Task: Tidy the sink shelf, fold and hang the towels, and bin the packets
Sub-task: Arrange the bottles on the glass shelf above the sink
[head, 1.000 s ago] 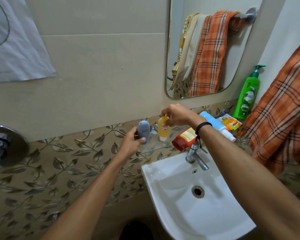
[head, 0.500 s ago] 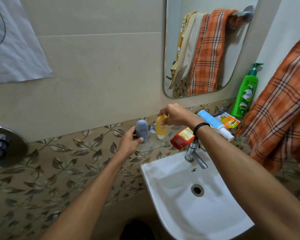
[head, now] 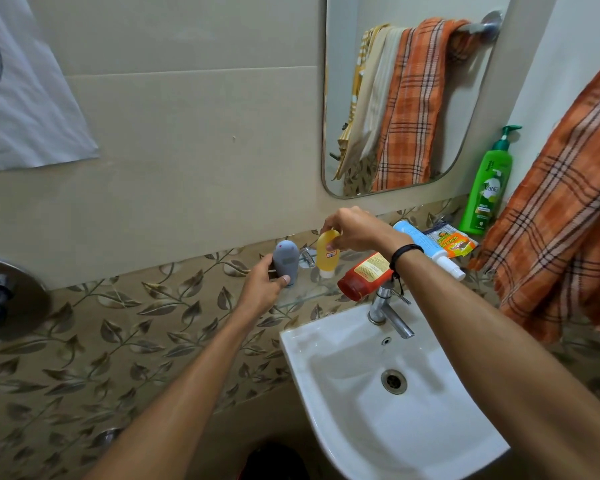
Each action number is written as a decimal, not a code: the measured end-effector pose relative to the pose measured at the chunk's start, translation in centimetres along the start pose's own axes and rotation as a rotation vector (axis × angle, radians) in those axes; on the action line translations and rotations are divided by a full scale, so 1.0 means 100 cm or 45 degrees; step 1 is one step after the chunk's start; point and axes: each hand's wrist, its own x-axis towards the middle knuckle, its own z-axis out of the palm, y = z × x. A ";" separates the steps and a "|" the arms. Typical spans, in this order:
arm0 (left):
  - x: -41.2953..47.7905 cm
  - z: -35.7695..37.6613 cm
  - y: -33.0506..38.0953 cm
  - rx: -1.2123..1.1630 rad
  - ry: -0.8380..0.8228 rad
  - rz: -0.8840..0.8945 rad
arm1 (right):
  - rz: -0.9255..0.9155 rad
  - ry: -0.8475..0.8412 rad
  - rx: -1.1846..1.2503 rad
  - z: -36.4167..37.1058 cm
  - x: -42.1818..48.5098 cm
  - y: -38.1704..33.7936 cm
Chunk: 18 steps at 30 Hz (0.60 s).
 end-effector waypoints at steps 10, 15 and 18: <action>0.004 0.007 0.000 -0.035 -0.002 -0.006 | 0.006 -0.004 0.036 -0.002 -0.005 0.006; 0.001 0.005 -0.001 -0.150 0.057 0.022 | 0.056 0.020 0.107 -0.006 -0.013 0.016; -0.012 0.009 0.007 -0.276 0.429 0.115 | 0.244 0.117 0.239 -0.006 -0.024 0.030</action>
